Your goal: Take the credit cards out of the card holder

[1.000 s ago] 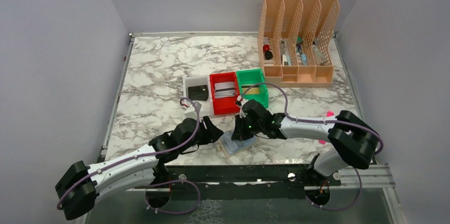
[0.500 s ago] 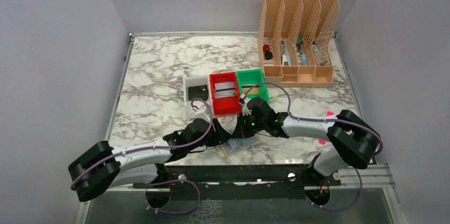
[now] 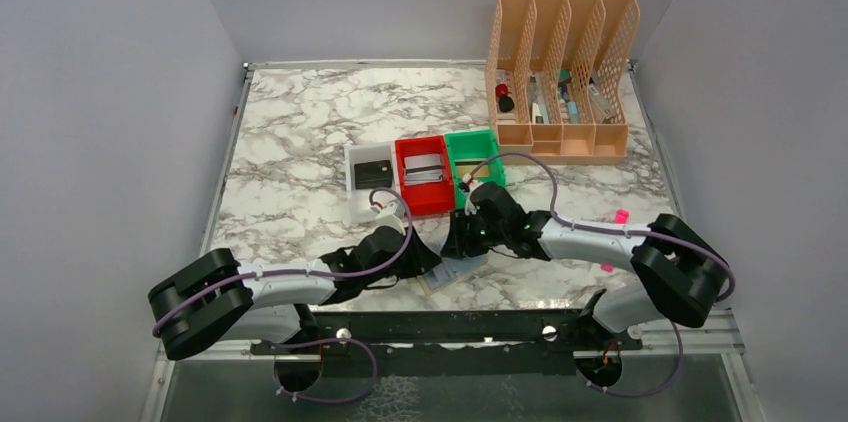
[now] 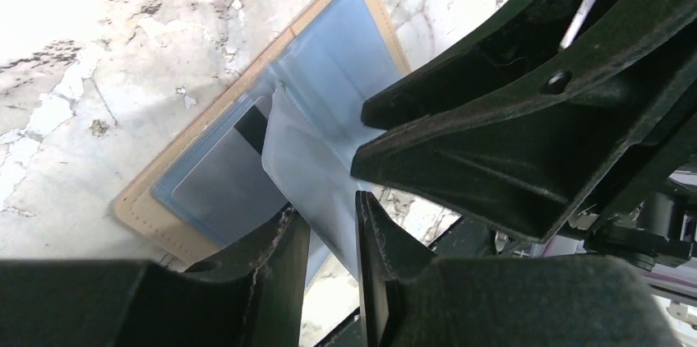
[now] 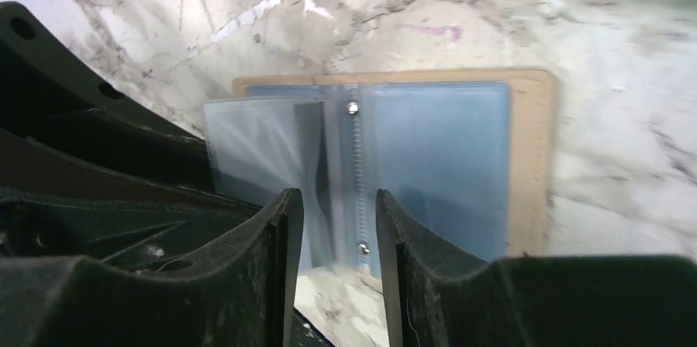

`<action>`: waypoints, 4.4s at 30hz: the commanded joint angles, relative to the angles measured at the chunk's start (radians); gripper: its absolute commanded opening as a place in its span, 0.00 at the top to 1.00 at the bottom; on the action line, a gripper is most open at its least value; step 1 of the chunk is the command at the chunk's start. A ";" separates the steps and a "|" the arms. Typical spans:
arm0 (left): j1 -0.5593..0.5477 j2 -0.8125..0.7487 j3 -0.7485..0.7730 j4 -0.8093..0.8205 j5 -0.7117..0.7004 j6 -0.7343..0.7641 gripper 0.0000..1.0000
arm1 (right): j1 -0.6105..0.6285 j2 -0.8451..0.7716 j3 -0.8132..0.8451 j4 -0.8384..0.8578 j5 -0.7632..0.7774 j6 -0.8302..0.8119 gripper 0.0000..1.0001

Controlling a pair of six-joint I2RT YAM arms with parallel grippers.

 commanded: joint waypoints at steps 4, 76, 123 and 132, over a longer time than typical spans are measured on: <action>-0.011 0.051 0.078 0.079 0.007 0.048 0.70 | -0.007 -0.164 0.021 -0.177 0.285 -0.025 0.54; -0.044 0.157 0.239 -0.058 -0.083 0.221 0.47 | -0.007 -0.120 -0.111 -0.179 0.234 -0.134 0.57; -0.047 0.296 0.194 0.133 0.034 0.100 0.91 | -0.007 -0.193 -0.159 -0.204 0.299 0.000 0.67; -0.150 0.243 0.133 0.140 -0.059 0.007 0.93 | -0.007 -0.251 -0.188 -0.125 0.160 -0.083 0.67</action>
